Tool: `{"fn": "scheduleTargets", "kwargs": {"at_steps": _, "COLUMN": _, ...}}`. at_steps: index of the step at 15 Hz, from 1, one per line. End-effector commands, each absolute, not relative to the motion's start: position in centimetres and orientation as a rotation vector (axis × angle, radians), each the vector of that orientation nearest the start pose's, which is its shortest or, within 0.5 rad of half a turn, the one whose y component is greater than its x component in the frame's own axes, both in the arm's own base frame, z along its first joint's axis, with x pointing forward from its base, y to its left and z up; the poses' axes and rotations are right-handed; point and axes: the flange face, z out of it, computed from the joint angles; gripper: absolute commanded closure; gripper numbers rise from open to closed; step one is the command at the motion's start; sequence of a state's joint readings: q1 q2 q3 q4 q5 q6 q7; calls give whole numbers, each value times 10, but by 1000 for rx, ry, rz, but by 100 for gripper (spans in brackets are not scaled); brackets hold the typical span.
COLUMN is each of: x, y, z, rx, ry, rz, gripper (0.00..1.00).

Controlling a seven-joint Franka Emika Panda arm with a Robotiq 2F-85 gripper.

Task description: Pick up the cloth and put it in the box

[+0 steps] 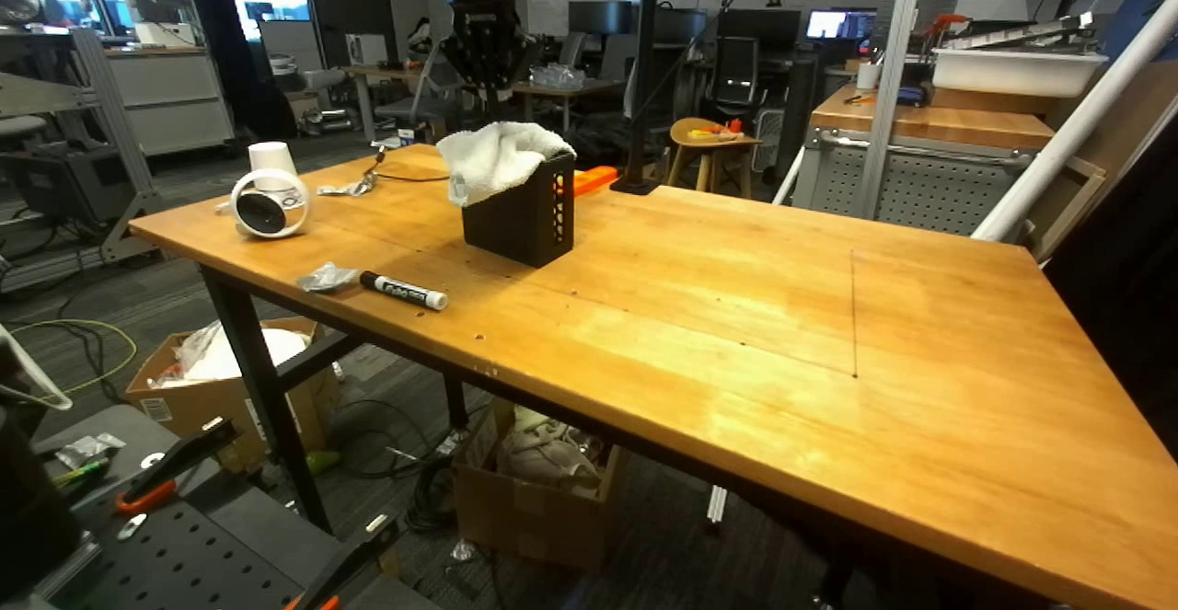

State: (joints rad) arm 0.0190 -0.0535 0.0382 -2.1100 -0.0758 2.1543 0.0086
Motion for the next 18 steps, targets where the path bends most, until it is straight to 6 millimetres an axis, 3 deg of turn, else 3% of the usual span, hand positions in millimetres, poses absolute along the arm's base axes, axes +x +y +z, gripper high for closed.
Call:
{"fn": "scheduleTargets", "kwargs": {"at_steps": 1, "x": 555, "y": 21, "z": 433, "rx": -3213, "ry": -138, "rz": -179, "gripper": 100}}
{"fn": "scheduleTargets", "kwargs": {"at_steps": 8, "x": 567, "y": 29, "z": 375, "rx": -3203, "ry": -171, "rz": -102, "gripper": 100}}
{"fn": "scheduleTargets", "kwargs": {"at_steps": 14, "x": 554, "y": 41, "z": 307, "rx": -3171, "ry": -228, "rz": 127, "gripper": 100}}
{"fn": "scheduleTargets", "kwargs": {"at_steps": 18, "x": 555, "y": 33, "z": 318, "rx": -3170, "ry": -231, "rz": 126, "gripper": 100}}
